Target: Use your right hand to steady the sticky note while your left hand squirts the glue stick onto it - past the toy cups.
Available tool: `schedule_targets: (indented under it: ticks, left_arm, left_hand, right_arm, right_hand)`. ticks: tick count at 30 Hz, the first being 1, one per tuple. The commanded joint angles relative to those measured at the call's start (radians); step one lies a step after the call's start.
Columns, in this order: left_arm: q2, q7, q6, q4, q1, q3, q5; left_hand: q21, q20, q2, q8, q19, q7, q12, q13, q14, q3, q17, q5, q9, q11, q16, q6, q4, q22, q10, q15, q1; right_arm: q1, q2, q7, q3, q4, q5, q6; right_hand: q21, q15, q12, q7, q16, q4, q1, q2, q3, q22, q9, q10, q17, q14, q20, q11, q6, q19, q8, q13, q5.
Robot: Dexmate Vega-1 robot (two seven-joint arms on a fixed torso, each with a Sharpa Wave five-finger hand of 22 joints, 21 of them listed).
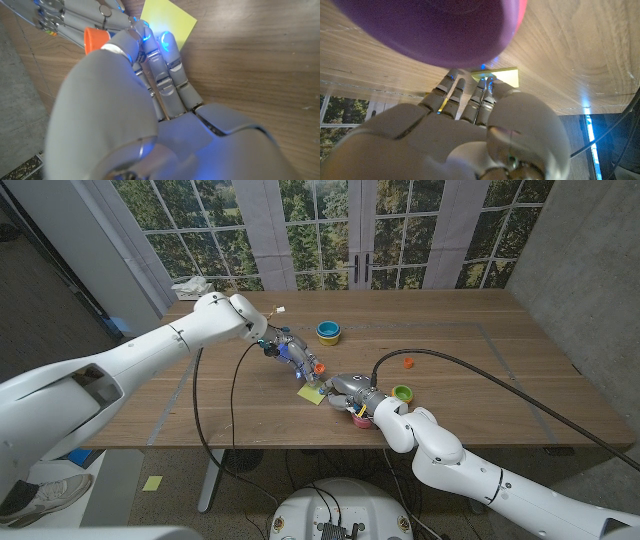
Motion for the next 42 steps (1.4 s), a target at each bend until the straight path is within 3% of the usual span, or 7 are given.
schedule_targets:
  ticks: [1,17,25,42]
  left_arm:
    - [0.035,0.011,-0.004,-0.055,0.061,-0.057,-0.048]
    - [0.097,0.04,0.023,-0.15,0.116,-0.12,-0.119]
    - [0.109,0.043,0.021,-0.159,0.122,-0.122,-0.124]
    - [0.133,0.116,-0.027,-0.19,0.15,-0.186,-0.13]
  left_hand:
    - [-0.003,-0.118,0.013,0.003,-0.007,0.034,0.002,0.018,0.103,0.007,0.004,0.002,0.0,0.016,-0.007,0.015,0.01,0.004,0.156,-0.12,0.002]
    - [-0.003,-0.119,0.014,0.004,-0.006,0.039,-0.002,0.022,0.102,0.004,0.006,0.0,0.002,0.019,-0.009,0.015,0.008,0.005,0.158,-0.12,0.004]
    - [-0.001,-0.119,0.015,0.005,-0.004,0.04,-0.004,0.024,0.106,0.003,0.006,0.0,0.004,0.018,-0.01,0.015,0.008,0.005,0.159,-0.12,0.005]
    - [-0.001,-0.119,0.015,0.005,-0.003,0.037,-0.008,0.027,0.107,0.001,0.005,-0.001,0.004,0.018,-0.012,0.017,0.007,0.005,0.162,-0.12,0.006]
  right_arm:
    - [0.016,0.005,0.066,-0.014,-0.012,-0.018,-0.044]
    - [0.037,0.031,0.131,-0.049,-0.006,-0.094,-0.124]
    - [0.037,0.027,0.118,-0.044,-0.005,-0.086,-0.105]
    - [0.037,0.031,0.109,-0.039,0.001,-0.071,-0.095]
  right_hand:
    - [0.002,-0.185,0.007,0.007,0.005,-0.008,0.005,0.003,-0.002,0.0,0.002,0.018,0.002,0.009,-0.088,0.006,0.021,-0.013,0.012,0.003,0.009]
    - [-0.003,-0.185,0.006,0.009,0.007,-0.007,0.006,0.007,-0.008,0.0,0.003,0.025,0.005,0.007,-0.089,0.003,0.029,-0.03,0.007,0.003,0.008]
    - [-0.003,-0.186,0.005,0.006,0.008,-0.006,0.007,0.007,-0.01,0.0,0.003,0.027,0.006,0.008,-0.089,0.001,0.03,-0.032,0.005,0.004,0.008]
    - [-0.001,-0.186,0.0,0.003,0.01,-0.004,0.009,0.008,-0.013,0.0,0.003,0.022,0.008,0.006,-0.092,0.0,0.028,-0.03,-0.001,0.004,0.007]
